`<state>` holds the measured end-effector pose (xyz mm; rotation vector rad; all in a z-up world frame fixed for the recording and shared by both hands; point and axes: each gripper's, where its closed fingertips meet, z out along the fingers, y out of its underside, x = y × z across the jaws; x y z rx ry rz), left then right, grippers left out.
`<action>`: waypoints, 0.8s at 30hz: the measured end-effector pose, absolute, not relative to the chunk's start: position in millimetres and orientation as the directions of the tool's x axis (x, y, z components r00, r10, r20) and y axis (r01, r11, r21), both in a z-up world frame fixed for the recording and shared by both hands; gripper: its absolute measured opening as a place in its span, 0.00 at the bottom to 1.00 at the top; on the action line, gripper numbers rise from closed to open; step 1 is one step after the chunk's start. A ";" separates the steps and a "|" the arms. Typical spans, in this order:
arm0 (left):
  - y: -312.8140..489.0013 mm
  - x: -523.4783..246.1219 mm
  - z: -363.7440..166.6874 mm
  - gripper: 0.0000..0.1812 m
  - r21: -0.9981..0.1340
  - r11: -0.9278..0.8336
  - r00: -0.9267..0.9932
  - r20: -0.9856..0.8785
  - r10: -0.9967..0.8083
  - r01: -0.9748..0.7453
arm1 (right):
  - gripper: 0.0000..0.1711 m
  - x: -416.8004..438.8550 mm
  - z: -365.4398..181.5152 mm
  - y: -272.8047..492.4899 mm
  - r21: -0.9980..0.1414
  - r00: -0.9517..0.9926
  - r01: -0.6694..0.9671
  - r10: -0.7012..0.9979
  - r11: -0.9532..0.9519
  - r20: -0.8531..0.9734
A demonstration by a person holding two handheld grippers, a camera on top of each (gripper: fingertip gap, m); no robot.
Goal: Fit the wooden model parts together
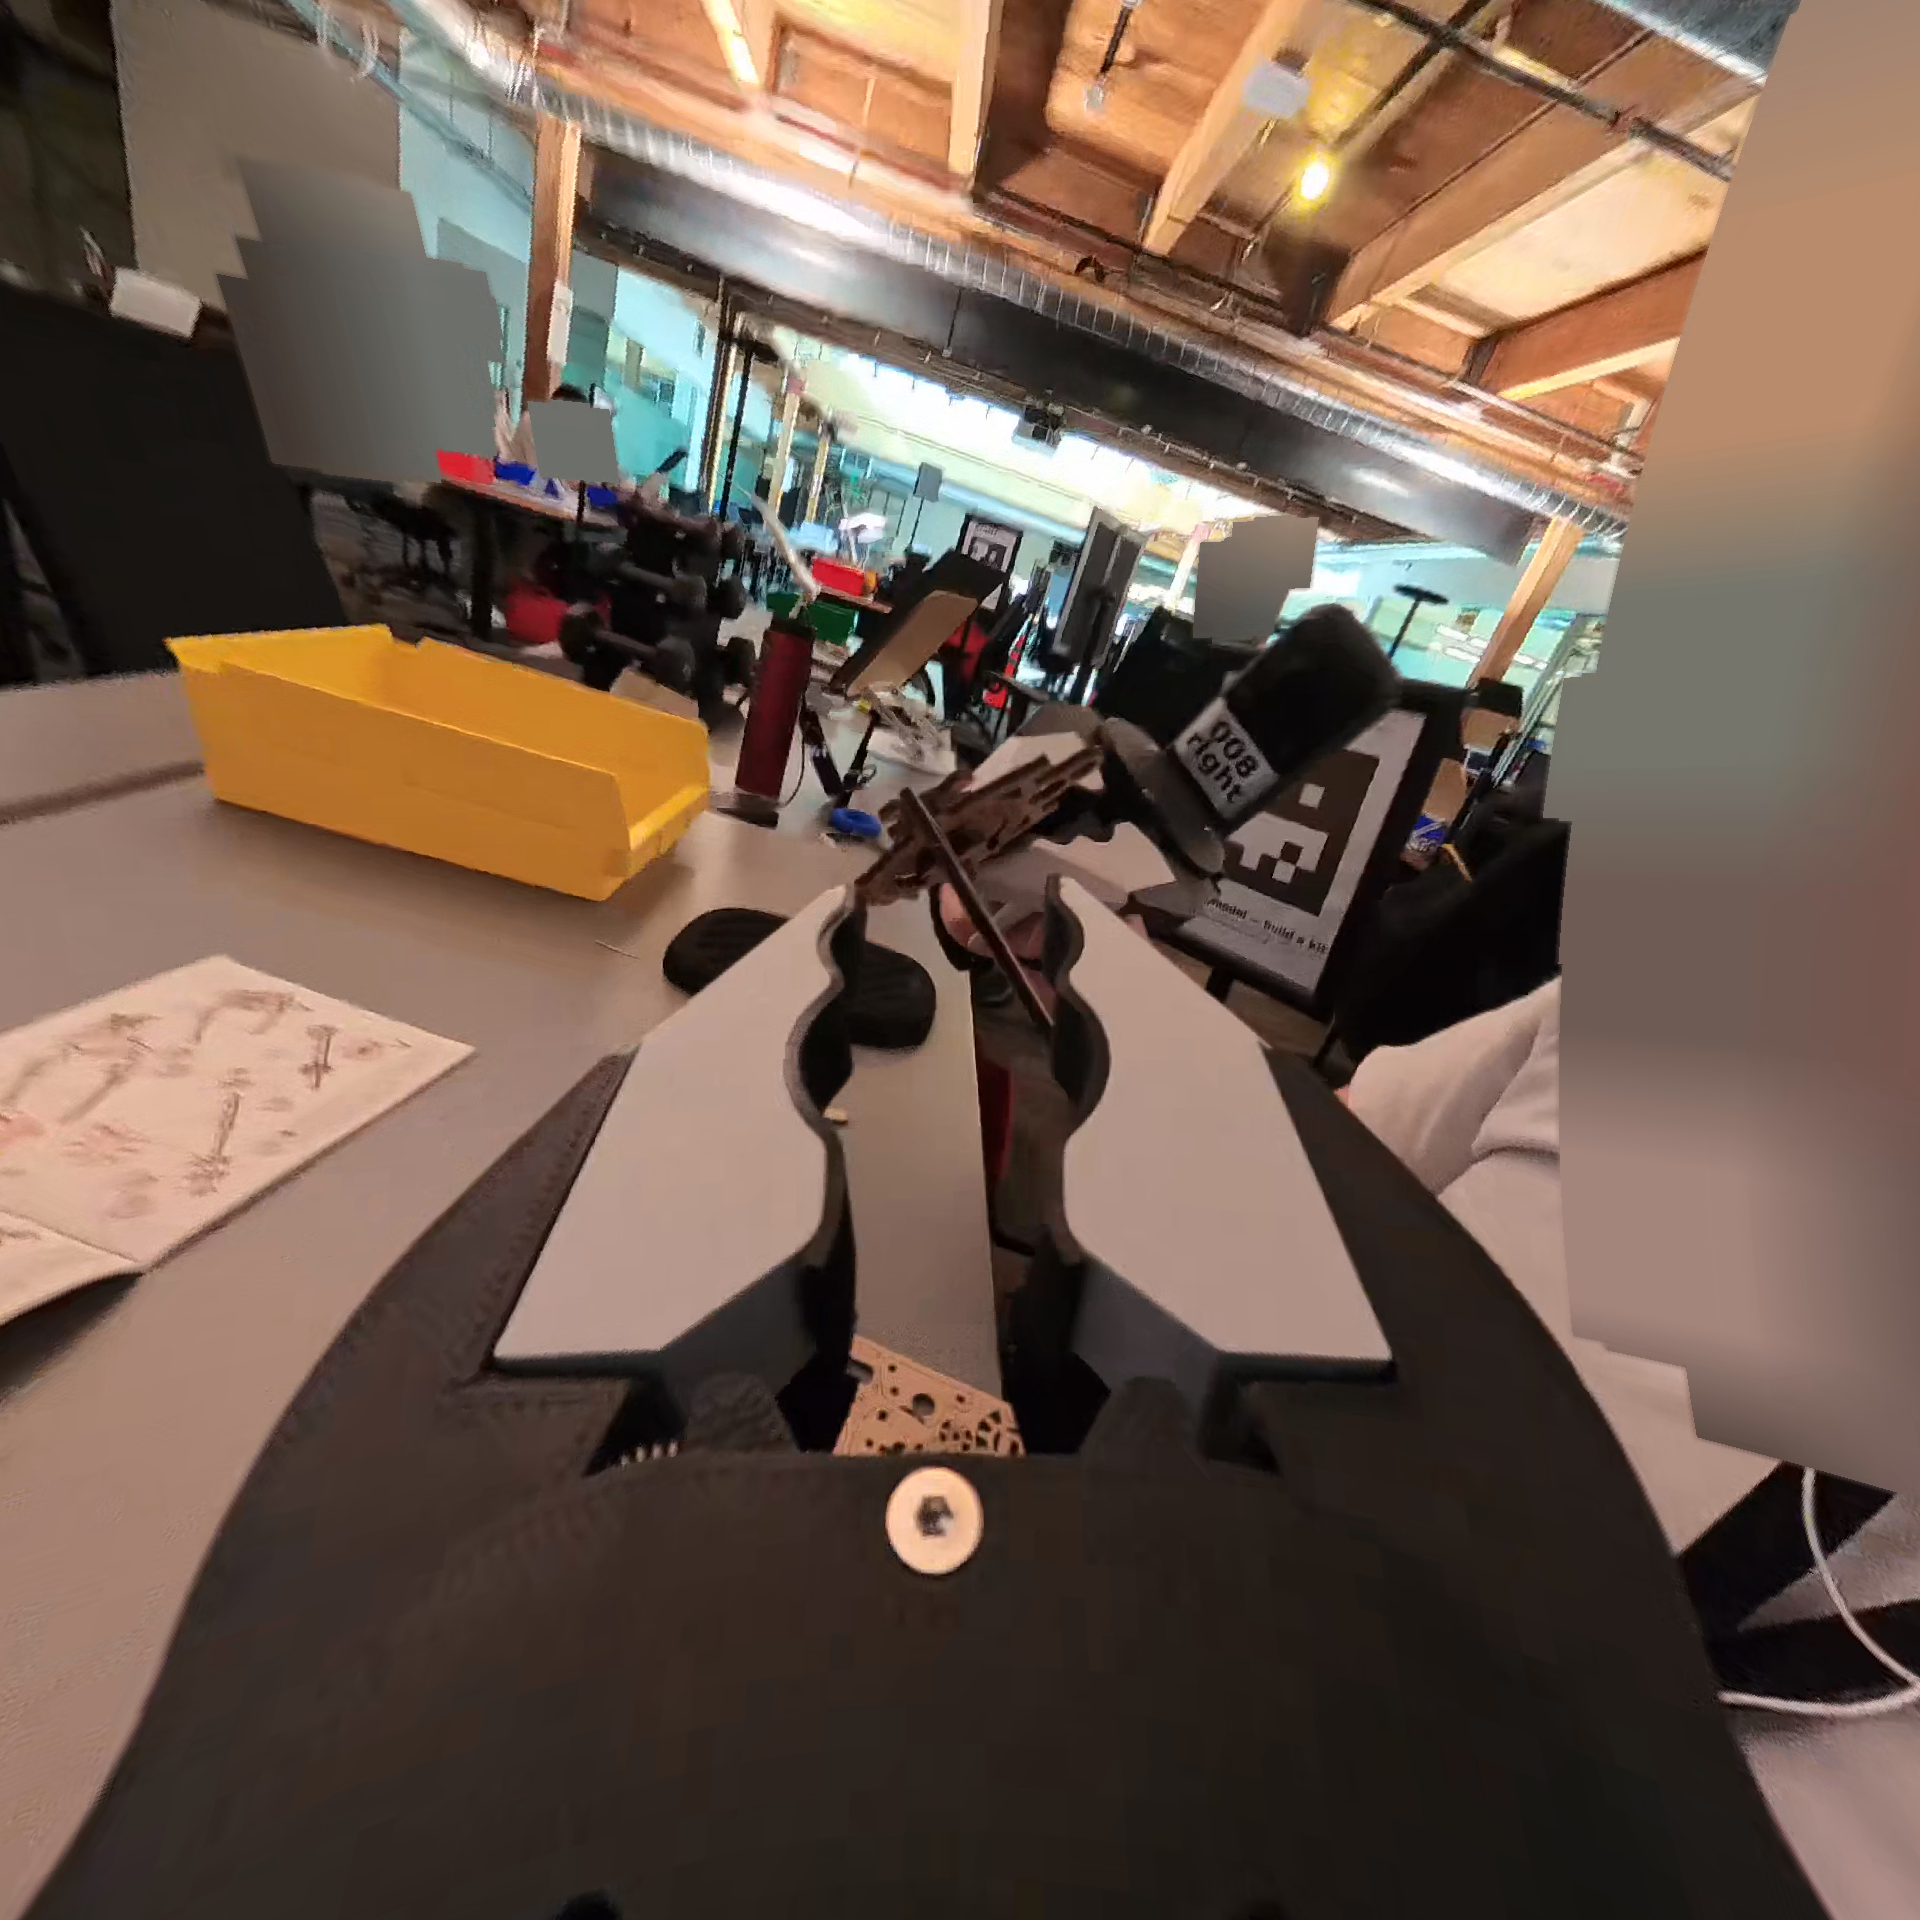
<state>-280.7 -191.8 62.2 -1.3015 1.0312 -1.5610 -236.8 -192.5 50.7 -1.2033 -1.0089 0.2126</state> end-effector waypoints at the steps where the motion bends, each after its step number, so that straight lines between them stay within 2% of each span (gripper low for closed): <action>1: -191.6 -275.5 57.1 0.20 -0.942 -0.329 -0.103 0.322 -0.941 0.062 | 0.04 -237.1 49.1 -192.1 -0.831 0.569 0.378 0.606 0.408 0.557; 3: -195.4 -266.3 47.8 0.19 -0.934 -0.358 -0.111 0.356 -0.928 -0.001 | 0.04 -237.2 46.2 -192.0 -0.794 0.558 0.430 0.565 0.430 0.608; 6: -196.5 -260.4 42.4 0.01 -0.923 -0.385 -0.124 0.384 -0.915 -0.022 | 0.04 -234.0 44.6 -189.8 -0.763 0.564 0.478 0.514 0.436 0.647; 13: -198.1 -259.7 42.5 0.01 -0.916 -0.400 -0.126 0.397 -0.909 -0.001 | 0.04 -234.5 44.0 -190.3 -0.806 0.591 0.417 0.549 0.420 0.591; 18: -204.2 -260.2 45.9 0.01 -0.934 -0.357 -0.151 0.355 -0.923 -0.015 | 0.04 -236.8 45.8 -202.0 -0.753 0.531 0.430 0.535 0.498 0.657; 24: -205.9 -256.5 49.2 0.00 -0.938 -0.347 -0.166 0.343 -0.925 -0.007 | 0.04 -235.0 47.9 -205.1 -0.754 0.528 0.422 0.540 0.504 0.656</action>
